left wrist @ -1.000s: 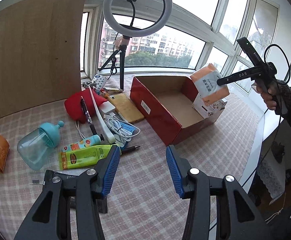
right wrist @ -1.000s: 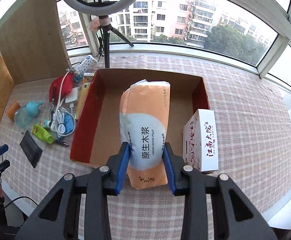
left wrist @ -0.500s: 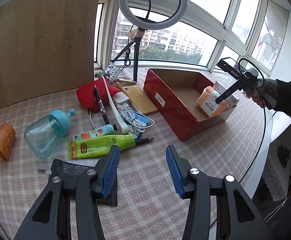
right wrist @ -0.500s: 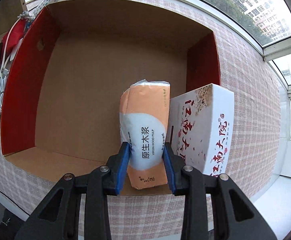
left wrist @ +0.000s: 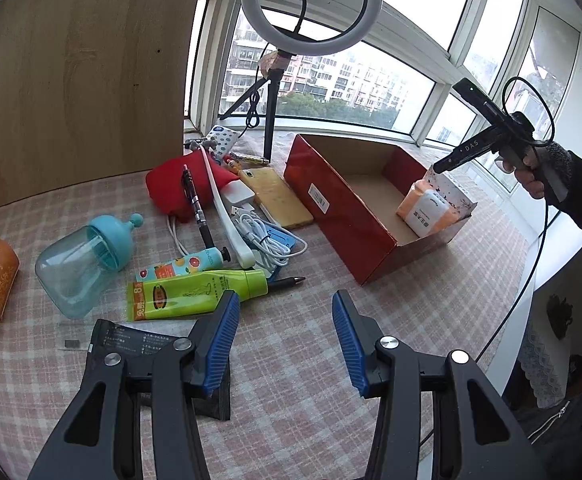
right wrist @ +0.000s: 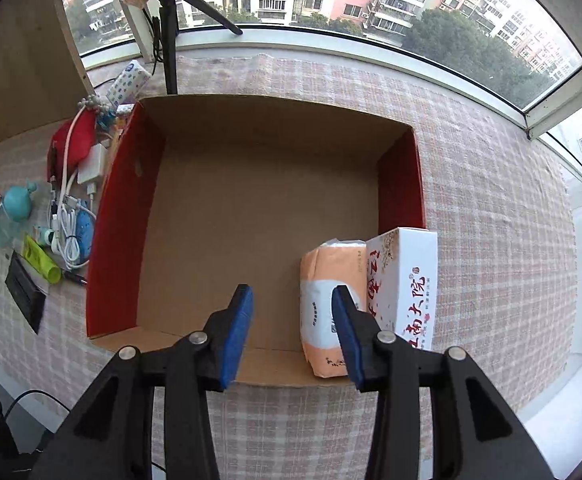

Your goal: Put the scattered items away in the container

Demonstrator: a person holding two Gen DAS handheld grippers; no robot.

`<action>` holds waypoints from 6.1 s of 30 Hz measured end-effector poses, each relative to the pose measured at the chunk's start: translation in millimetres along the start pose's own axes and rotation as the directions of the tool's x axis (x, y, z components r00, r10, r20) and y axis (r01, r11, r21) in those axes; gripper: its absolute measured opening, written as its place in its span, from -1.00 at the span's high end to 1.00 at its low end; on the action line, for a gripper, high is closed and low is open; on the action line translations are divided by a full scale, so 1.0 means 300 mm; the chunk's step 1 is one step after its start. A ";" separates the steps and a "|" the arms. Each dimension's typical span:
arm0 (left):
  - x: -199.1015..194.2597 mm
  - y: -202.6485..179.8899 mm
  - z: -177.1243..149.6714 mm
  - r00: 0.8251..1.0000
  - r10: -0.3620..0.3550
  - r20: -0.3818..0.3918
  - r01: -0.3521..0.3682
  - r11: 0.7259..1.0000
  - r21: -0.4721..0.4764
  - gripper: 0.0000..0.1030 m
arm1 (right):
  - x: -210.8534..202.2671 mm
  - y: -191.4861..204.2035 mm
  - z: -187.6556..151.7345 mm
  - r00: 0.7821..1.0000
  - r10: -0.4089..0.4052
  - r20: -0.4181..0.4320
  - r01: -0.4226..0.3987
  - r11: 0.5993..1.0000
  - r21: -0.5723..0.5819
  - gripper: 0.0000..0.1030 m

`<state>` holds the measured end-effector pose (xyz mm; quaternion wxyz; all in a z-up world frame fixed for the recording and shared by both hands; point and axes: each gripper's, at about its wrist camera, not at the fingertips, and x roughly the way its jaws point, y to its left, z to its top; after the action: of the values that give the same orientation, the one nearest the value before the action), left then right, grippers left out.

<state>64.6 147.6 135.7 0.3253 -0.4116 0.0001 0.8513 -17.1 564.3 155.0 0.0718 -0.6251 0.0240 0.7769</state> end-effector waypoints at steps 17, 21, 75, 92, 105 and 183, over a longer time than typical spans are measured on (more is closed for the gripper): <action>0.011 0.021 -0.003 0.999 0.027 -0.018 -0.028 0.999 -0.035 0.12 | 0.407 0.103 -0.052 0.948 -0.233 -0.215 0.216 0.971 -0.098 0.60; 0.008 -0.007 0.002 1.000 0.021 -0.009 -0.021 1.000 -0.008 0.12 | 0.420 0.117 -0.064 0.942 -0.250 -0.224 0.229 0.967 -0.113 0.60; 0.122 0.404 -0.288 0.985 0.029 -0.169 -0.084 0.941 -0.328 0.13 | 0.347 1.272 -0.224 0.865 0.495 -0.089 -0.474 0.744 -0.470 0.22; 0.050 0.290 -0.253 0.995 -0.032 -0.097 0.004 0.960 -0.279 0.01 | 0.388 1.143 -0.346 0.756 0.632 -0.169 -0.653 0.716 -0.246 0.69; 0.095 0.183 -0.195 0.985 -0.155 -0.073 0.134 0.963 -0.232 0.02 | 0.361 1.016 -0.319 0.788 0.605 -0.112 -0.615 0.768 -0.180 0.68; 0.186 0.271 -0.269 0.975 0.003 -0.223 -0.043 0.984 -0.173 0.11 | 0.365 1.082 -0.189 0.773 0.599 -0.209 -0.631 0.695 -0.343 0.41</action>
<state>51.1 92.9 21.4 0.2755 -0.5311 -0.0345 0.8005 -30.9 245.1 18.8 -0.3205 -0.6127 0.0775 0.7182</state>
